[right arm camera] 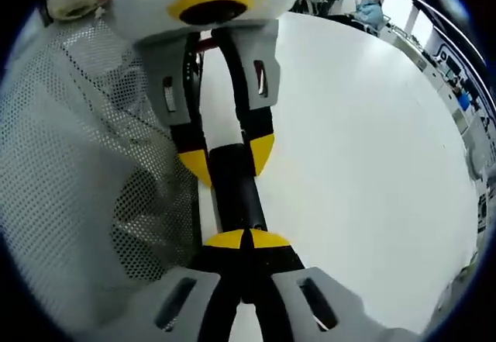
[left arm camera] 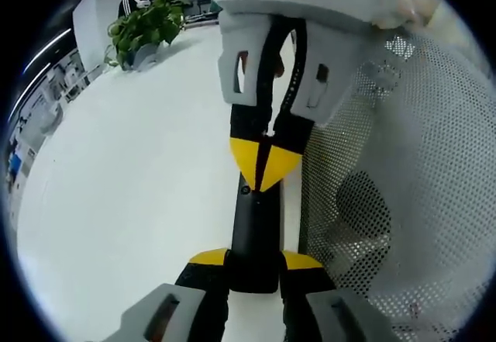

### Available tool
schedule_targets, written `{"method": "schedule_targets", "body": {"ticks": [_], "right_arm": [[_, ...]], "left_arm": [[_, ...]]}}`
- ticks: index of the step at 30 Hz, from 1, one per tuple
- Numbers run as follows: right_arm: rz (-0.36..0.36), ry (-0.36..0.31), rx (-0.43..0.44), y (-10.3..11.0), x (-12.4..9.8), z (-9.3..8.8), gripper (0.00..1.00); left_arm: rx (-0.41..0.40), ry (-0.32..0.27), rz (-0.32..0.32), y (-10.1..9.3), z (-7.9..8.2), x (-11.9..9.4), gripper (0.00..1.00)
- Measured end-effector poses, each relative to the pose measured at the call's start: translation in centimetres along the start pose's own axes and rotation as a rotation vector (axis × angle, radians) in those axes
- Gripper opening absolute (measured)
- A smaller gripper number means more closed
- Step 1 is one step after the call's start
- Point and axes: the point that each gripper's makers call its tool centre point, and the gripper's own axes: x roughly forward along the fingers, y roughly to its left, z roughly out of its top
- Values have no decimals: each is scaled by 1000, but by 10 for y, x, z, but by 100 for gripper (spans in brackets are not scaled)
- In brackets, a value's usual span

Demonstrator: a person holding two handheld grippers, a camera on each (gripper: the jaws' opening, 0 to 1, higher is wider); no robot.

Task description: Press the specified remote control buttons in sequence, fully releasing each button before pressing the next.

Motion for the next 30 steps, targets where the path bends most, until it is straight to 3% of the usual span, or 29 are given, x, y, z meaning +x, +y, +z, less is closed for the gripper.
{"method": "schedule_targets", "body": {"ticks": [6,8,20,30], "right_arm": [[-31,10,20,-11,0,-3,0],[-9,5,57,-11,1,-2,0],[52,54,10,-11,5,3,0],[146,134,101,-12,7,2,0]], "left_arm": [[0,0,0,0,0,0,25],[3,1,0,0,0,0,25],[-13,-19,-6,1,0,-1,25],[-8,-22,-6,0,0,0,25]]}}
